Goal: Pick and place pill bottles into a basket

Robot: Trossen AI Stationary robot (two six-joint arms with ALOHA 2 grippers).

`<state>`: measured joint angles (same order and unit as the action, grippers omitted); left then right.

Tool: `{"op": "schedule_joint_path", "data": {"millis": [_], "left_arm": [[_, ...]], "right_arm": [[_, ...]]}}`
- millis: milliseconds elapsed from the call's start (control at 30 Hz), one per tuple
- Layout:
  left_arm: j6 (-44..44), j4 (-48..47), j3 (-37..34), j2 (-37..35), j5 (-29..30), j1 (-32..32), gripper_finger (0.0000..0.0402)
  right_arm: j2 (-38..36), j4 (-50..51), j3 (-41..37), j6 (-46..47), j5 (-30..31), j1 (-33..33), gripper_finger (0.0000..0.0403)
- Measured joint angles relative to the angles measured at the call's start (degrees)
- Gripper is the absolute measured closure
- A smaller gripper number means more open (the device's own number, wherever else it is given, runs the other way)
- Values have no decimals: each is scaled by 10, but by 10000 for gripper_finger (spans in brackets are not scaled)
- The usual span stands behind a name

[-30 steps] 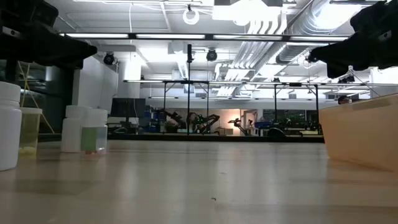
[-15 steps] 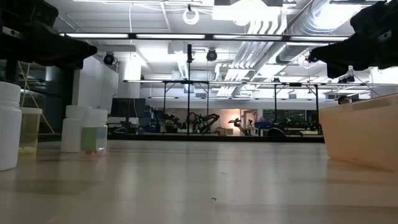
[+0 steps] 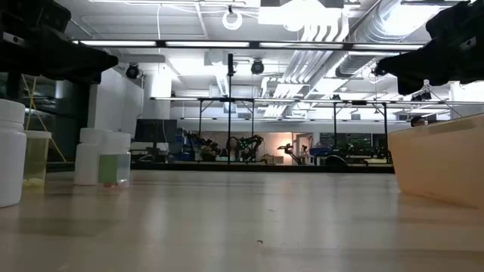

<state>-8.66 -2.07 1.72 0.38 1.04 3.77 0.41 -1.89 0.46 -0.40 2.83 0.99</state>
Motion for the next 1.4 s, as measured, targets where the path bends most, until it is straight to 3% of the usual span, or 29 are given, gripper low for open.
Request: {"op": "schedule_joint_path", "data": {"millis": [1400], "left_arm": [[0, 0, 0, 0, 0, 0, 245]], "right_arm": [[0, -6, 0, -36, 17, 1, 391]]}}
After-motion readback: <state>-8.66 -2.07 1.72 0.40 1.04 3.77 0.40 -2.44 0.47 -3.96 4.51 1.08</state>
